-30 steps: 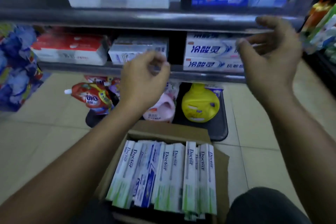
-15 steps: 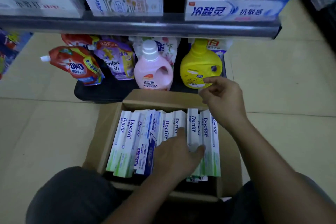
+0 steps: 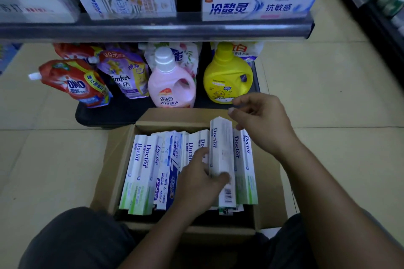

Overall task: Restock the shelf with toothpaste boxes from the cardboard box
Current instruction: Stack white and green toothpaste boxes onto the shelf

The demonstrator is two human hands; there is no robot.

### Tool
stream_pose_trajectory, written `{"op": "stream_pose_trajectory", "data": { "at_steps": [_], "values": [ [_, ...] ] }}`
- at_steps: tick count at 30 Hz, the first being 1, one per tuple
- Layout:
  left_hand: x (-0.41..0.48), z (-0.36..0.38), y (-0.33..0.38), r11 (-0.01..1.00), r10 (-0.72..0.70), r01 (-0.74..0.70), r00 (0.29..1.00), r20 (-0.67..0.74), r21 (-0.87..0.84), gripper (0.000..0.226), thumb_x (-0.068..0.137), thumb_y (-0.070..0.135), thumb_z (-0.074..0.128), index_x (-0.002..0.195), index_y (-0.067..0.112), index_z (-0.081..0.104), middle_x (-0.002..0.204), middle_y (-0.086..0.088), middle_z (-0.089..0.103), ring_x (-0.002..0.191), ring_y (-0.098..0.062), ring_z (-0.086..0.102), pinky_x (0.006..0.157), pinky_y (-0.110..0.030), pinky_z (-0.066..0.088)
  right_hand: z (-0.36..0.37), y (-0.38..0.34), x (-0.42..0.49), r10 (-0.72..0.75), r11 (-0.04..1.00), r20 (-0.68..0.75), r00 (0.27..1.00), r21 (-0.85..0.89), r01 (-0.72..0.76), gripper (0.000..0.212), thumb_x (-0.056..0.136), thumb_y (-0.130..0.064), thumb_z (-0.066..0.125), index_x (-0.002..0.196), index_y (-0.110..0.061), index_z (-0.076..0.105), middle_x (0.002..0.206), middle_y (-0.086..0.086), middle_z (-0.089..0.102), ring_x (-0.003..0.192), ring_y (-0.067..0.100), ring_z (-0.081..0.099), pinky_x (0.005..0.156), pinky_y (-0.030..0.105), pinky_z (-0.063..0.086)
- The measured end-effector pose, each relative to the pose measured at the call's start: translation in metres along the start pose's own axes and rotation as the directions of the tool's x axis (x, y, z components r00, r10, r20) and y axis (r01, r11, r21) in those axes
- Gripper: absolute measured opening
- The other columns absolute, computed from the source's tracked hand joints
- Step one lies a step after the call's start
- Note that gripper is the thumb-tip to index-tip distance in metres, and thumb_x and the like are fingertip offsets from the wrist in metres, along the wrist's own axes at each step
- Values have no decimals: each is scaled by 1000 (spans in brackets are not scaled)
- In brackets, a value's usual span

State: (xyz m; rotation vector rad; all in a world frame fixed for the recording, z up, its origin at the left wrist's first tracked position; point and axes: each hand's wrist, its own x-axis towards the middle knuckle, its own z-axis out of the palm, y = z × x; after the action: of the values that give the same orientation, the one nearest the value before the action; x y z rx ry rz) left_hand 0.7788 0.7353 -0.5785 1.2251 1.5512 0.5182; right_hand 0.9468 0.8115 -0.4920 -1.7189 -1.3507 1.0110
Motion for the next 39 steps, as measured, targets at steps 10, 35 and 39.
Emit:
{"op": "stream_pose_trajectory", "data": {
  "at_steps": [10, 35, 39],
  "values": [
    [-5, -23, 48, 751, 94, -101, 994, -47, -652, 39, 77, 31, 76, 113, 20, 63, 82, -7, 78, 58, -16, 64, 46, -25, 42, -22, -13, -13, 216, 963, 321, 922, 86, -256, 50, 85, -50, 76, 127, -27, 60, 100, 1, 76, 82, 26, 75, 69, 38, 59],
    [-4, 65, -22, 565, 341, -486, 873, 348, 667, 83, 86, 53, 71, 148, 36, 20, 154, -10, 24, 117, -38, 55, 90, -51, 51, -44, -17, -7, 278, 786, 257, 925, 493, -373, 57, 61, -13, 84, 116, -9, 70, 95, 13, 76, 75, 27, 70, 56, 32, 58],
    [-16, 62, -24, 674, 310, -409, 912, 267, 615, 78, 85, 49, 55, 151, 30, 18, 156, -3, 28, 120, -34, 54, 96, -42, 46, -44, -19, -4, 291, 757, 304, 907, 507, -413, 68, 56, -18, 82, 122, -4, 68, 97, 13, 74, 76, 25, 69, 57, 30, 57]
  ]
}}
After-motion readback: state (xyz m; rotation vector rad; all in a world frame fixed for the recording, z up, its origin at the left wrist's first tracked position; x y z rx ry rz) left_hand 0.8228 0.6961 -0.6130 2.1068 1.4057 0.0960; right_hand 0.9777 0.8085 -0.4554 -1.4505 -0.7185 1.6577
